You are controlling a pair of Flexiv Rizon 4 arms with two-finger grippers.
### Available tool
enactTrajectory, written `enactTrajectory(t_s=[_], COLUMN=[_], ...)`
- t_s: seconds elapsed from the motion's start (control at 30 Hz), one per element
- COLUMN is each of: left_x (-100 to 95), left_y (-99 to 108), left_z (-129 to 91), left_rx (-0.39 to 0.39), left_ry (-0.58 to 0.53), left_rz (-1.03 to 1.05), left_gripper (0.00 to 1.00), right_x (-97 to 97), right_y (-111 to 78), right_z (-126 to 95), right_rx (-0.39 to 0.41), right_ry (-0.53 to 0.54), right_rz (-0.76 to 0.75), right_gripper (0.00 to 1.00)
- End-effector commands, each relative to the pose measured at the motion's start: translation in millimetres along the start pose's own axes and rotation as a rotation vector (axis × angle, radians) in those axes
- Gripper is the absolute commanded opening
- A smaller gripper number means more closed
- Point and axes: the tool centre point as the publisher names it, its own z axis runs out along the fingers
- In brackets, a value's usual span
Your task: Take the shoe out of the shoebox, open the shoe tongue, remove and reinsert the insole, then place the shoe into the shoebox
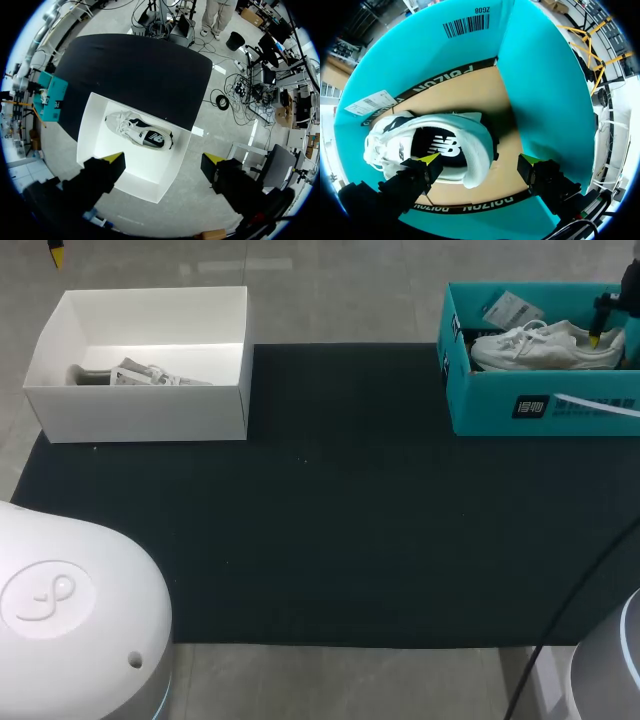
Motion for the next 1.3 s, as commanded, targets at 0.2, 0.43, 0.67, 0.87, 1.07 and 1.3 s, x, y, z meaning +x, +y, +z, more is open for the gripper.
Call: enactTrajectory(t_s=[0.2, 0.43, 0.67, 0.87, 1.07, 1.3], left_x=[0.3, 0.3, 0.3, 0.3, 0.3, 0.3], left_y=[-0.9, -0.9, -0.9, -0.9, -0.9, -0.9], left_z=[-0.7, -0.7, -0.7, -0.7, -0.7, -0.7], left_rx=[-0.002, -0.002, -0.002, -0.002, -0.002, -0.002], left_ry=[0.003, 0.003, 0.003, 0.003, 0.003, 0.003], left_rz=[0.000, 0.000, 0.000, 0.000, 0.000, 0.000], left_gripper=[1.00, 1.00, 1.00, 1.00, 1.00, 1.00], right_x=[-0.5, -3.8, -4.2, -8.0, -9.6, -12.0], right_y=[19.0, 20.5, 18.0, 15.9, 11.8, 14.3], right_z=[11.9, 9.4, 14.3, 22.6, 23.3, 15.5], right_rx=[0.048, 0.055, 0.078, 0.104, 0.114, 0.101], right_ry=[-0.004, -0.014, -0.026, -0.034, -0.043, -0.046], right_rz=[-0.006, -0.008, -0.018, -0.010, -0.008, 0.010], right_gripper=[0.44, 0.45, 0.42, 0.29, 0.00, 0.00])
